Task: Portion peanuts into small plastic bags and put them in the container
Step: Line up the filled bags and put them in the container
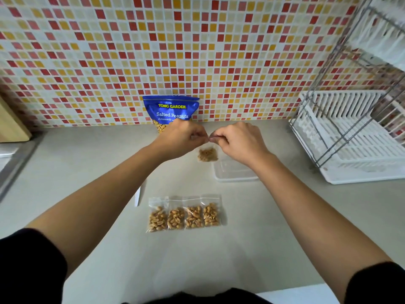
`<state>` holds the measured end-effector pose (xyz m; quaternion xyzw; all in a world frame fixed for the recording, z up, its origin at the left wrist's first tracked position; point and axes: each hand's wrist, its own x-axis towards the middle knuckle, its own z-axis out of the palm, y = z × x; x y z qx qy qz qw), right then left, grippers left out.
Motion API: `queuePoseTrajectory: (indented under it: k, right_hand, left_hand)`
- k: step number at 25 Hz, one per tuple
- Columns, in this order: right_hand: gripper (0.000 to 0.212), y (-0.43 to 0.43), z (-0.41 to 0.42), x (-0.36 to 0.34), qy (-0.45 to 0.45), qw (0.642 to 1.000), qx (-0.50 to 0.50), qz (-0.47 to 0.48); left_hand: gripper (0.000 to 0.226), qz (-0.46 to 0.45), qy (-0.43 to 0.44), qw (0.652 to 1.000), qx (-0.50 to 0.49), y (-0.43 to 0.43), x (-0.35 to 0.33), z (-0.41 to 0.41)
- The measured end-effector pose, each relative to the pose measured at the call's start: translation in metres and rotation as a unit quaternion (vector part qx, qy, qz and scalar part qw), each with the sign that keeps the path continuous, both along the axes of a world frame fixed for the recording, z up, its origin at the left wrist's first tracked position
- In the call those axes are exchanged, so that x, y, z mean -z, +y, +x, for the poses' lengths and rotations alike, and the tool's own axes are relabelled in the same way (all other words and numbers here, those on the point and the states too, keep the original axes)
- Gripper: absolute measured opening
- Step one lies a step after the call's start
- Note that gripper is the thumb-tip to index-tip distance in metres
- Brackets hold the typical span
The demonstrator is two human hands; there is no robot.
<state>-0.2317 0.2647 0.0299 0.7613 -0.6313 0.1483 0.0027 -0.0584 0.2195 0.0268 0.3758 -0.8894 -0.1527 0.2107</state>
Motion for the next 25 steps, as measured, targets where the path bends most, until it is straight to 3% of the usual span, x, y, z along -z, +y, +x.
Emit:
queuePoseTrajectory:
  k: [9, 18, 21, 23, 25]
  right_hand:
    - [0.016, 0.006, 0.0, -0.002, -0.025, 0.999, 0.018, 0.012]
    - [0.016, 0.011, -0.009, 0.004, -0.057, 0.998, 0.021, 0.027]
    - [0.012, 0.016, -0.015, 0.009, -0.239, 0.967, 0.005, 0.085]
    - [0.01, 0.022, -0.016, 0.019, -0.362, 0.923, 0.015, 0.134]
    - [0.008, 0.028, -0.02, 0.035, -0.423, 0.893, 0.042, 0.146]
  left_hand:
    - [0.02, -0.022, -0.031, 0.999, -0.025, -0.003, 0.004, 0.009]
    - [0.016, -0.025, 0.013, 1.0, -0.004, -0.001, 0.014, 0.019]
    - [0.011, 0.132, 0.131, 0.983, -0.009, 0.011, 0.019, 0.016]
    - [0.006, 0.296, 0.248, 0.922, -0.001, 0.024, 0.03, 0.009]
    - [0.009, 0.364, 0.299, 0.882, -0.016, 0.033, 0.048, -0.001]
